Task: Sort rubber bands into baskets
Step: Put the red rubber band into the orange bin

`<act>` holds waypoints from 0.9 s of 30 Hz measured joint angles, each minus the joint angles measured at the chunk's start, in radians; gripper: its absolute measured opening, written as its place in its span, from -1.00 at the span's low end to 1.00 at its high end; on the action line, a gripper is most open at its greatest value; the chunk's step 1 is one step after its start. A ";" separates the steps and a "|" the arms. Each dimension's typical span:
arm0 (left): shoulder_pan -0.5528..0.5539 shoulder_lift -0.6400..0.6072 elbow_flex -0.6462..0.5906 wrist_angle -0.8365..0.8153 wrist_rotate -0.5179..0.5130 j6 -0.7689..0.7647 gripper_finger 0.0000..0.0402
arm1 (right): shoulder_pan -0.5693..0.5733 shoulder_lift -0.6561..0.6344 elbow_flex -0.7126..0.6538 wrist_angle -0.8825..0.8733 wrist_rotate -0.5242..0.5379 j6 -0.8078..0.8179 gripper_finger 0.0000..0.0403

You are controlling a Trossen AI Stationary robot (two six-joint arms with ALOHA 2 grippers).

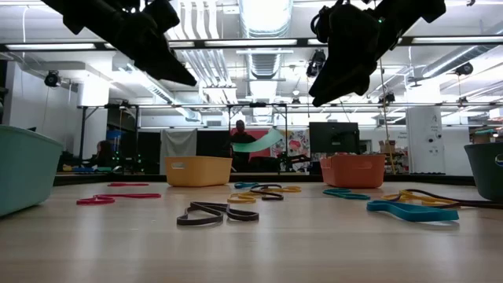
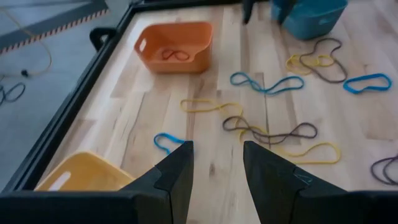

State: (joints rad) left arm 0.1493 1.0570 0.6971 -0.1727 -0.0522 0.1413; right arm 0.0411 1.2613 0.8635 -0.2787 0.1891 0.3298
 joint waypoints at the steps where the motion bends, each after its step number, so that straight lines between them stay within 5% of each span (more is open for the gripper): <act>1: 0.001 -0.004 0.000 0.007 0.007 0.002 -0.38 | 0.000 0.000 0.000 0.000 0.005 -0.003 -0.09; 27: 0.001 -0.012 0.000 -0.011 0.011 -0.008 -0.38 | 0.000 0.000 0.000 0.000 0.023 -0.020 -0.09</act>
State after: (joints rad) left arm 0.1505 1.0454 0.6968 -0.1839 -0.0414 0.1336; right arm 0.0406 1.2613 0.8635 -0.2790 0.2120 0.3096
